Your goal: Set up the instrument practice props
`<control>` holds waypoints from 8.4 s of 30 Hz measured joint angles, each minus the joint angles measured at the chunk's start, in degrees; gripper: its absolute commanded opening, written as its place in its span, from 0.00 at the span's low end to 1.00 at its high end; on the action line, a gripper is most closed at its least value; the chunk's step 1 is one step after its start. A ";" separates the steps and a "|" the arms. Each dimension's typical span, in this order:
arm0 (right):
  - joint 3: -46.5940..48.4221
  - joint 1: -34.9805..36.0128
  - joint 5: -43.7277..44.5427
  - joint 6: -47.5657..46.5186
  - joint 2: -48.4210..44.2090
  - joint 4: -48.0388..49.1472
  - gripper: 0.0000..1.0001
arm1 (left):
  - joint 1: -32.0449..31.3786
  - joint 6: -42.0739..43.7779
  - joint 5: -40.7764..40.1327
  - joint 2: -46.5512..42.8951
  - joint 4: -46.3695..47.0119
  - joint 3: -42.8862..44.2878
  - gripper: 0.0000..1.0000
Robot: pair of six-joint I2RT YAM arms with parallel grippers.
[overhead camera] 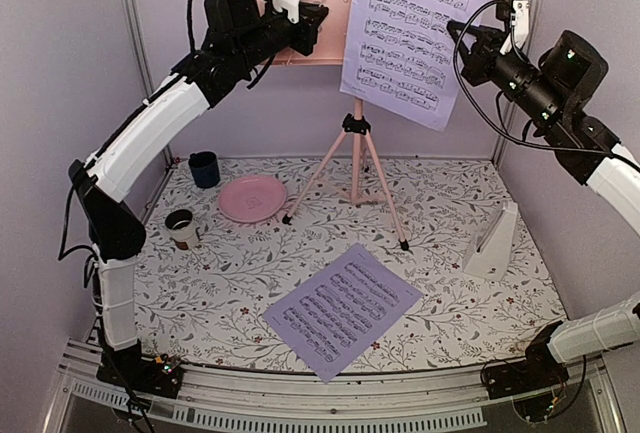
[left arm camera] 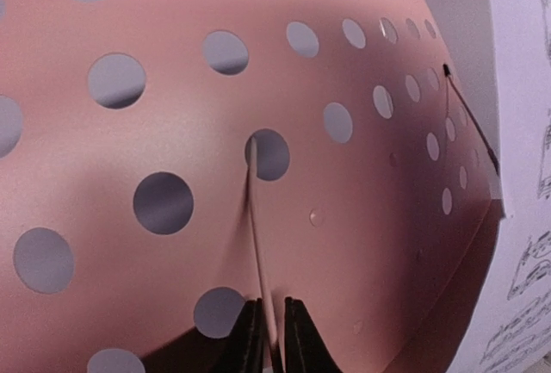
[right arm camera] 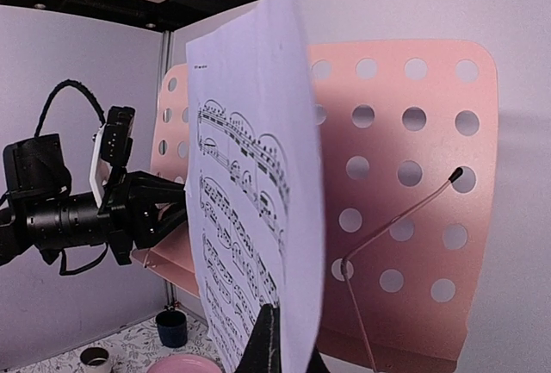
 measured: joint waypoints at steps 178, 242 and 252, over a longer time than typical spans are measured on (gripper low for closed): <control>38.64 -1.68 -19.47 -7.06 38.21 16.44 0.90 | 0.63 -3.15 17.20 -24.83 21.99 -32.39 0.75; 15.26 -12.20 -10.32 2.03 18.08 3.41 0.91 | 15.47 -20.20 21.38 -21.84 12.70 -33.59 0.27; 15.21 -12.72 -9.73 2.75 17.92 3.37 0.91 | 15.61 -20.61 23.04 -23.17 12.33 -34.40 0.45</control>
